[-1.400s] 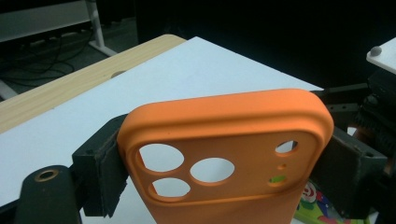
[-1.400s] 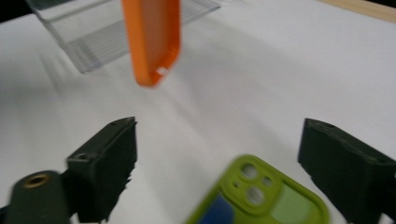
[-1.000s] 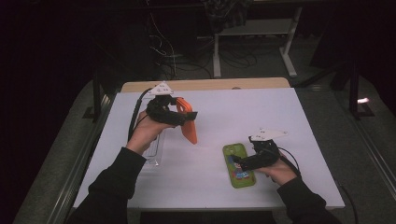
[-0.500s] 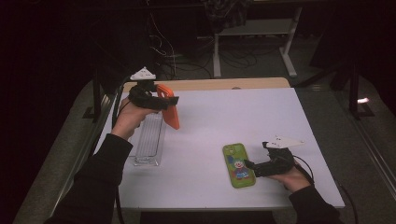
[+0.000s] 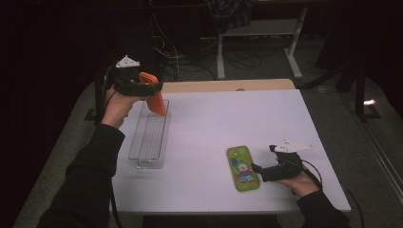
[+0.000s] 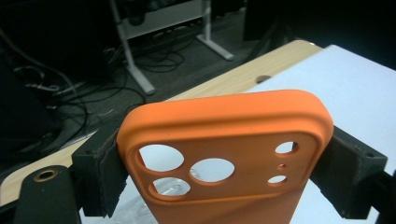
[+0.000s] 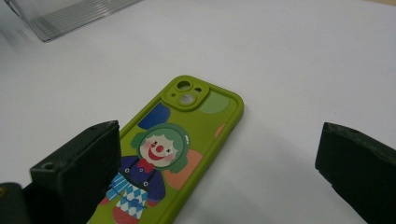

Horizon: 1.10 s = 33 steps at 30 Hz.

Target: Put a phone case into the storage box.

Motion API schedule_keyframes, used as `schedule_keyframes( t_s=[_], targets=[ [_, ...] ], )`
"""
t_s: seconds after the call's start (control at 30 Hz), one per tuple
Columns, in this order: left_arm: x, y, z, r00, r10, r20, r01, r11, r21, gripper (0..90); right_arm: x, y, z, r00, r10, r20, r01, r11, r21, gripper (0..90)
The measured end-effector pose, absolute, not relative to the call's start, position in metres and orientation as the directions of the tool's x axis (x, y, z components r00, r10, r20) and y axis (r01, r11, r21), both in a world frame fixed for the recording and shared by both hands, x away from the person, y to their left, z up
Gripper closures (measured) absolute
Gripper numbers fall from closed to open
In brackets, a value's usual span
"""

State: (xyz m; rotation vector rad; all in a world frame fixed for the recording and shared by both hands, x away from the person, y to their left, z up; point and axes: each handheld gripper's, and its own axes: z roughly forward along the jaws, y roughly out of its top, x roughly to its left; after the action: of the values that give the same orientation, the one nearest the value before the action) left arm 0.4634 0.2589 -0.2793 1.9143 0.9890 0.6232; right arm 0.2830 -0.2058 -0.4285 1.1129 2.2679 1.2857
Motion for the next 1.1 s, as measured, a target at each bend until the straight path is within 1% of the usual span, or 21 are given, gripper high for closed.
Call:
schedule_keyframes(
  t_s=[0.07, 0.2, 0.37, 0.5, 0.6, 0.73, 0.8, 0.93, 1.1],
  targets=[
    [0.469, 0.26, -0.283, 0.54, 0.841, 0.024, 0.406, -0.286, 0.868, 14.8, 0.283, -0.206, -0.428, -0.653, 0.751, 0.1, 0.469, 0.297, 0.832, 0.0],
    [0.481, 0.26, -0.294, 0.491, 0.87, 0.049, 0.429, -0.29, 0.855, 14.6, 0.283, -0.207, -0.427, -0.651, 0.752, 0.104, 0.469, 0.291, 0.834, 0.0],
    [0.492, 0.26, -0.305, 0.451, 0.892, 0.029, 0.457, -0.259, 0.851, 14.5, 0.283, -0.208, -0.426, -0.654, 0.75, 0.1, 0.462, 0.292, 0.838, 0.0],
    [0.498, 0.259, -0.313, 0.419, 0.907, 0.033, 0.47, -0.248, 0.847, 14.3, 0.283, -0.207, -0.426, -0.653, 0.75, 0.106, 0.466, 0.287, 0.837, 0.0],
    [0.502, 0.258, -0.318, 0.405, 0.914, 0.034, 0.477, -0.243, 0.845, 14.2, 0.283, -0.207, -0.426, -0.656, 0.747, 0.105, 0.464, 0.289, 0.837, 0.0],
    [0.505, 0.257, -0.326, 0.383, 0.922, 0.058, 0.494, -0.257, 0.831, 14.0, 0.283, -0.208, -0.425, -0.655, 0.748, 0.103, 0.458, 0.285, 0.842, 0.0],
    [0.507, 0.257, -0.331, 0.37, 0.927, 0.052, 0.498, -0.246, 0.832, 13.9, 0.283, -0.208, -0.425, -0.656, 0.748, 0.102, 0.458, 0.287, 0.841, 0.0],
    [0.51, 0.257, -0.343, 0.36, 0.931, 0.067, 0.523, -0.26, 0.812, 13.6, 0.282, -0.208, -0.425, -0.657, 0.747, 0.1, 0.456, 0.289, 0.841, 0.0],
    [0.513, 0.255, -0.352, 0.353, 0.933, 0.063, 0.541, -0.258, 0.8, 13.3, 0.282, -0.208, -0.425, -0.657, 0.747, 0.103, 0.457, 0.286, 0.842, 0.0]
  ],
)
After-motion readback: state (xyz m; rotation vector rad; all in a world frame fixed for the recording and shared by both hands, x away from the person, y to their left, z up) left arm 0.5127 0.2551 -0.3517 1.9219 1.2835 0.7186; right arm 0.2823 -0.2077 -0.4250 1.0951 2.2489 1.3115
